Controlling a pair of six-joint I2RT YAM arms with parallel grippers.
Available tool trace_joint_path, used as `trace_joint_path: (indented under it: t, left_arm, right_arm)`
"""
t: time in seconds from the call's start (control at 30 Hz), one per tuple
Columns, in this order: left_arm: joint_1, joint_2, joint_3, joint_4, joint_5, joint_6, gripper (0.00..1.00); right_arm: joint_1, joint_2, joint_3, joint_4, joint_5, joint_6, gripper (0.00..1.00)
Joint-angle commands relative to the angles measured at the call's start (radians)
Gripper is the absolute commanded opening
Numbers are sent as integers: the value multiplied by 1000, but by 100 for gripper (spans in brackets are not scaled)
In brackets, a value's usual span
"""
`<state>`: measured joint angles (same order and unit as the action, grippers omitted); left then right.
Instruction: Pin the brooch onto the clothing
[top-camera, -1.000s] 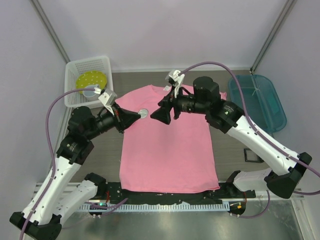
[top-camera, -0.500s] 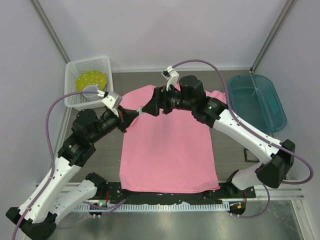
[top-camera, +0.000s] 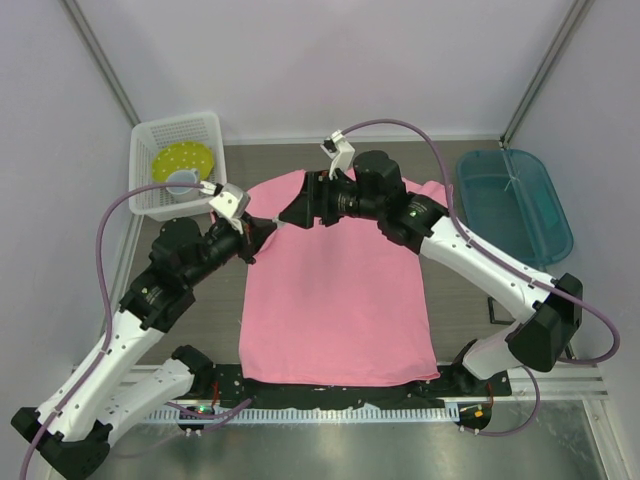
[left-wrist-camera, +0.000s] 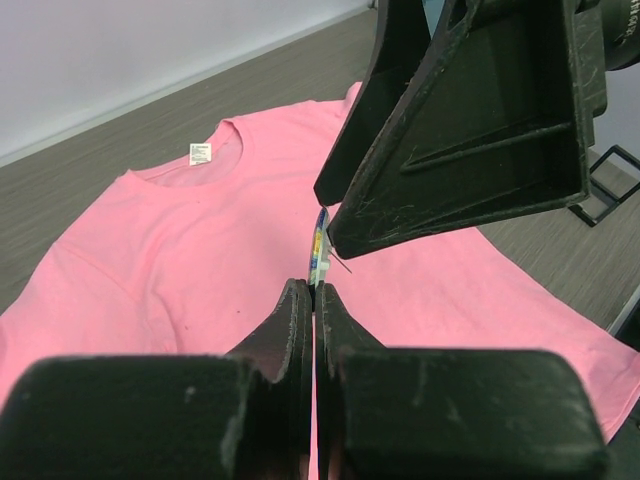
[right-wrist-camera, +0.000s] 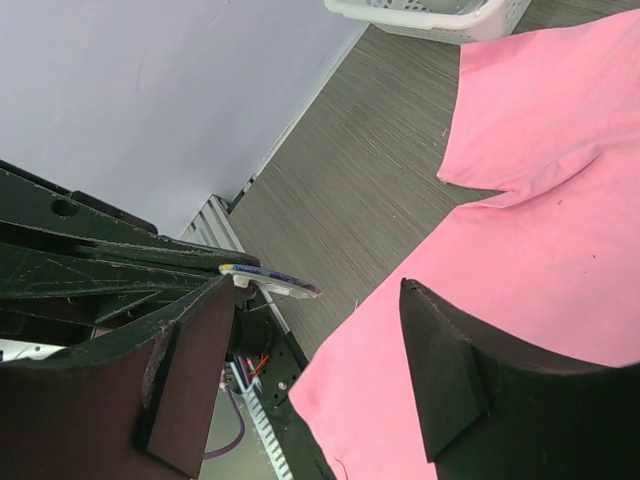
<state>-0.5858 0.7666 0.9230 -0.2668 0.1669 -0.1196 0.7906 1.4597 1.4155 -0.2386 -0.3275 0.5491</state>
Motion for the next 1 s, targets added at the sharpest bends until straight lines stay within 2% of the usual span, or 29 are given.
trace_joint_path:
  t: [0.0, 0.17, 0.97]
  left_arm:
    - [-6, -1, -3, 20, -32, 20, 0]
    - [-6, 3, -6, 20, -46, 23, 0]
    - [-25, 7, -3, 31, -29, 31, 0]
  right_arm:
    - [9, -5, 10, 62, -18, 20, 72]
    - [13, -13, -27, 87, -31, 32, 65]
    - [21, 18, -36, 102, -27, 55, 59]
